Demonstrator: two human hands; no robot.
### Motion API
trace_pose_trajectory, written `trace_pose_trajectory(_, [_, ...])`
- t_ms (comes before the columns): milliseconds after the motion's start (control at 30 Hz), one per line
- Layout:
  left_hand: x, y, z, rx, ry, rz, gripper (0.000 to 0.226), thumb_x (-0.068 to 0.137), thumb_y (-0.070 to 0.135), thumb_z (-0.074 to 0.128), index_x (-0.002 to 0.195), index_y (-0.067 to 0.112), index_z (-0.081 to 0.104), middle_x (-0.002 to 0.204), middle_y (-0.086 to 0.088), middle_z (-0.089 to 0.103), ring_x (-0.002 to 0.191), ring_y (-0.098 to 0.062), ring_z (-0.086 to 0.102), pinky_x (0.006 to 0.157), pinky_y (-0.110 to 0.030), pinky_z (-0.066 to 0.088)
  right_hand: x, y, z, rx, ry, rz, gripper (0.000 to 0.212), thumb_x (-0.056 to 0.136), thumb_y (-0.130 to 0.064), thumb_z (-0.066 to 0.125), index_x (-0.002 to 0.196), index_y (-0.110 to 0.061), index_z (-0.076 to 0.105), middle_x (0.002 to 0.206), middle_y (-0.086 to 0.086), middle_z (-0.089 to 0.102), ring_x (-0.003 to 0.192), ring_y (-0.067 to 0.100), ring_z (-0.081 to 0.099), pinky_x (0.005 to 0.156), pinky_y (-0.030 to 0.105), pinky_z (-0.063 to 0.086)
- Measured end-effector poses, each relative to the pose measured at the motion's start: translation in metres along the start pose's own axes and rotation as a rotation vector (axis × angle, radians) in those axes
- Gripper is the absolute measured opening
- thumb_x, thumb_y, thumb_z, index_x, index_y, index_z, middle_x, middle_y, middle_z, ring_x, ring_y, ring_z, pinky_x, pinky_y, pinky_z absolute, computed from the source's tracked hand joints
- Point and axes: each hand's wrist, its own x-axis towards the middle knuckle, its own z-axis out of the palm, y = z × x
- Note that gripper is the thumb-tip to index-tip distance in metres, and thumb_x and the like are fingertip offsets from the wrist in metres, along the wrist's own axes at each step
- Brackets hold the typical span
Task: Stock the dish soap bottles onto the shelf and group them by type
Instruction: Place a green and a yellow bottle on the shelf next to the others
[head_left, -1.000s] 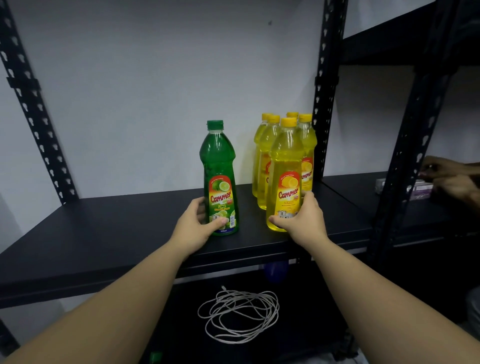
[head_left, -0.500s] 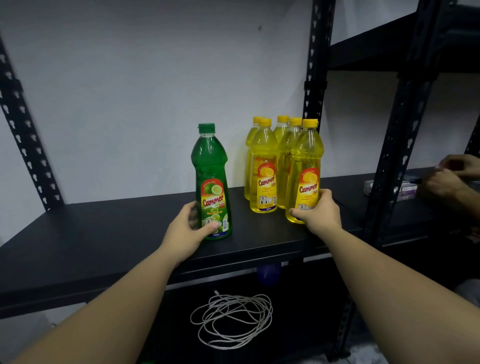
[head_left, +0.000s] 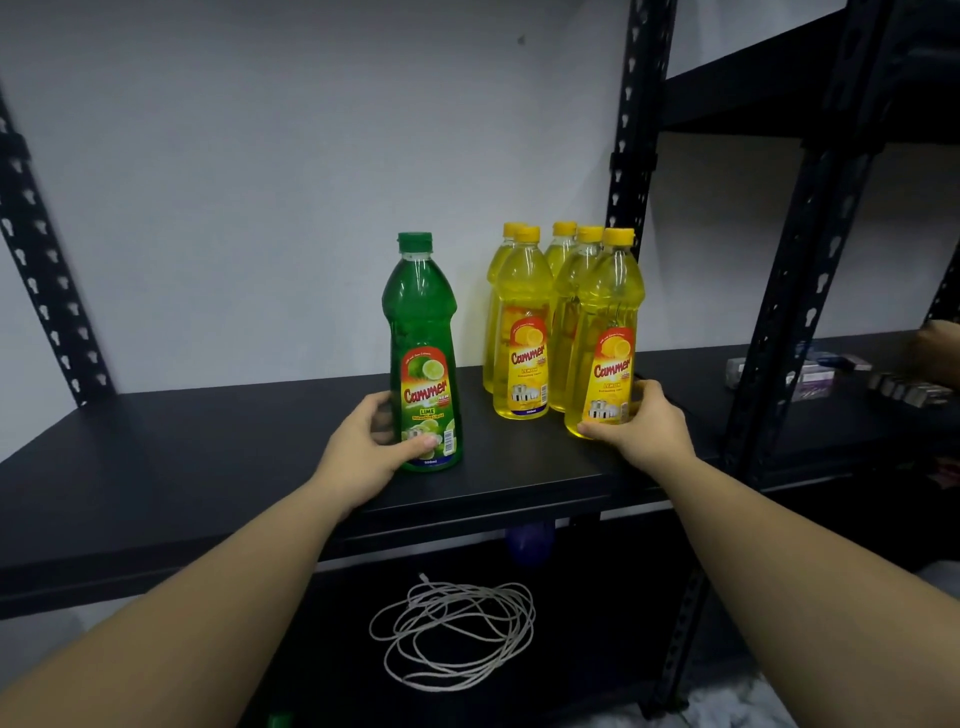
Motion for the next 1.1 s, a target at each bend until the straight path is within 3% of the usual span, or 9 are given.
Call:
trace_pose_trajectory(67, [0.003, 0.003, 0.006, 0.003, -0.013, -0.005, 0.089, 0.071, 0.035, 0.093, 0.148, 0.023, 0.048, 0.129, 0.005, 0.068, 0.111, -0.012, 0.069, 0.093, -0.036, 0.059, -0.002, 0.005, -0.002, -0.032, 0.004, -0.006, 0.107, 0.063, -0.051, 0.096, 0.147, -0.014, 0.042, 0.133, 0.006, 0.065, 0.12, 0.025, 0.063, 0.096, 0.042, 0.054])
trace_pose_trajectory(200, [0.009, 0.01, 0.027, 0.038, -0.03, 0.01, 0.089, 0.068, 0.04, 0.095, 0.144, 0.026, 0.05, 0.123, 0.008, 0.07, 0.106, -0.011, 0.071, 0.093, -0.039, 0.06, -0.006, 0.011, 0.0, -0.049, 0.02, -0.051, 0.088, 0.064, -0.05, 0.096, 0.134, -0.018, 0.054, 0.126, 0.001, 0.07, 0.113, 0.021, 0.066, 0.088, 0.034, 0.053])
trace_pose_trajectory(500, [0.022, 0.027, 0.089, 0.041, -0.027, 0.042, 0.083, 0.072, 0.038, 0.094, 0.142, 0.028, 0.05, 0.126, 0.007, 0.069, 0.108, -0.01, 0.069, 0.094, -0.037, 0.059, -0.005, 0.014, 0.001, -0.062, 0.024, -0.071, 0.08, 0.071, -0.059, 0.088, 0.133, -0.021, 0.054, 0.124, -0.002, 0.069, 0.111, 0.02, 0.066, 0.083, 0.035, 0.053])
trace_pose_trajectory(800, [0.035, 0.035, 0.125, 0.049, 0.001, 0.038, 0.088, 0.075, 0.037, 0.092, 0.149, 0.023, 0.048, 0.134, 0.003, 0.066, 0.113, -0.014, 0.066, 0.082, -0.021, 0.051, -0.002, 0.017, 0.004, -0.117, 0.03, -0.092, 0.066, 0.077, -0.06, 0.083, 0.124, -0.023, 0.055, 0.116, -0.003, 0.069, 0.103, 0.018, 0.065, 0.08, 0.035, 0.054])
trace_pose_trajectory(967, [0.039, 0.033, 0.129, 0.061, -0.011, 0.021, 0.095, 0.07, 0.043, 0.094, 0.151, 0.024, 0.048, 0.141, -0.001, 0.065, 0.12, -0.016, 0.065, 0.102, -0.038, 0.055, 0.0, 0.018, 0.003, -0.118, 0.036, -0.097, 0.068, 0.075, -0.063, 0.083, 0.124, -0.024, 0.056, 0.113, -0.003, 0.07, 0.098, 0.017, 0.064, 0.079, 0.036, 0.056])
trace_pose_trajectory(1100, [0.038, 0.035, 0.132, 0.071, 0.0, 0.03, 0.093, 0.071, 0.042, 0.094, 0.151, 0.023, 0.049, 0.141, -0.002, 0.065, 0.124, -0.016, 0.064, 0.104, -0.038, 0.054, -0.001, 0.018, 0.004, -0.129, 0.035, -0.102, 0.069, 0.073, -0.067, 0.082, 0.122, -0.027, 0.056, 0.11, -0.005, 0.07, 0.093, 0.015, 0.063, 0.077, 0.036, 0.057])
